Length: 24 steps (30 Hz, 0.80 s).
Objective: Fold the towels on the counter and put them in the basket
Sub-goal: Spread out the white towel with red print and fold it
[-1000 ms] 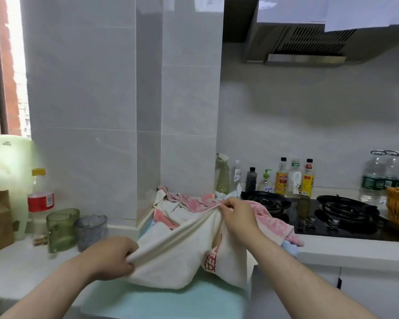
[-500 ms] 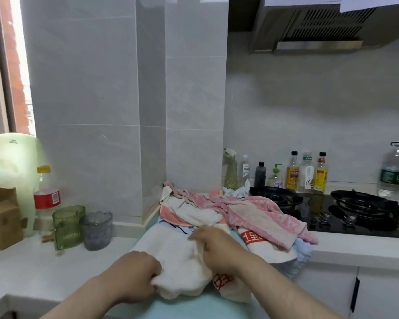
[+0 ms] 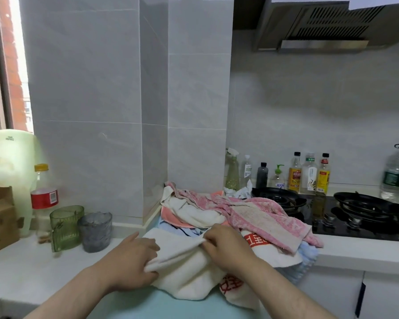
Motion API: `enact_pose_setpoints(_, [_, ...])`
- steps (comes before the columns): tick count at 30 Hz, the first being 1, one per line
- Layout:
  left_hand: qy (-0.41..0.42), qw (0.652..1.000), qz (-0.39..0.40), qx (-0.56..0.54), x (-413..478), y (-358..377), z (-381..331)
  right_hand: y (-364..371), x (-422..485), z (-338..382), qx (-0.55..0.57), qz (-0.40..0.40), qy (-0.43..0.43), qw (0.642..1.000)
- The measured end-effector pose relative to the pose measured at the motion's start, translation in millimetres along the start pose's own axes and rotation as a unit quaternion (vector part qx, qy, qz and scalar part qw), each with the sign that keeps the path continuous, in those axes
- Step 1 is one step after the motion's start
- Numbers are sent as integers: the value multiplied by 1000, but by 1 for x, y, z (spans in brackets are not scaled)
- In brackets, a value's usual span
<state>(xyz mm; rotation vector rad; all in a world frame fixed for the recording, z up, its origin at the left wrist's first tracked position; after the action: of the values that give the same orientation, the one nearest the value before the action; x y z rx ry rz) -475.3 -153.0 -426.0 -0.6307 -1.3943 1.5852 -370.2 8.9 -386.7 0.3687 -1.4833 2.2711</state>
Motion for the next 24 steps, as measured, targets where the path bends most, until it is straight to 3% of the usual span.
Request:
enact_pose_setpoints(3, [-33, 999, 28, -9, 1, -2, 13, -15, 7, -17, -9, -38, 47, 998])
enact_pose_setpoints(6, [-129, 970, -5, -206, 0, -13, 32, -19, 13, -41, 10, -65, 125, 990])
enact_pose_setpoints(8, [-208, 887, -78, -405, 14, -19, 46, -17, 24, -61, 55, -77, 177, 980])
enact_pose_setpoints(10, [-273, 765, -123, -571, 16, -13, 50, -8, 25, -64, 96, -62, 230, 966])
enact_pose_setpoints(11, [-291, 720, -134, -616, 17, -7, 47, -4, 24, -66, 135, -66, 251, 956])
enact_pose_setpoints(13, [-312, 642, -161, -681, 18, 4, 35, -5, 17, -59, 223, -105, 253, 936])
enact_pose_setpoints(15, [-315, 601, -186, -711, 25, 12, 20, -8, 11, -47, 286, -140, 222, 922])
enact_pose_setpoints(16, [-304, 614, -208, -698, 28, 13, 16, -7, 8, -41, 308, -147, 208, 916])
enact_pose_setpoints(19, [-265, 704, -248, -610, 38, 15, -4, 2, -4, -31, 349, -162, 185, 904])
enact_pose_setpoints(22, [-222, 776, -231, -543, 41, 26, -29, 18, -13, -37, 398, -179, 200, 877])
enact_pose_setpoints(24, [-201, 800, -215, -524, 40, 35, -39, 33, -18, -43, 433, -182, 213, 857])
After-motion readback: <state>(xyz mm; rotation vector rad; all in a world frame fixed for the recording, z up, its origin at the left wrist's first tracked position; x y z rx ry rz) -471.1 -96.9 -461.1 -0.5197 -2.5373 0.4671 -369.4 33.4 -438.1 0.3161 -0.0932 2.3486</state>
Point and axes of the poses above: each hand's wrist, its own x-axis towards the middle knuckle, its own y-axis out of the palm, z = x × y, the point moved 9 cm from there along x, towards the middle knuckle, and after that the axes turned 9 degrees about x, right-handed, at the moved point
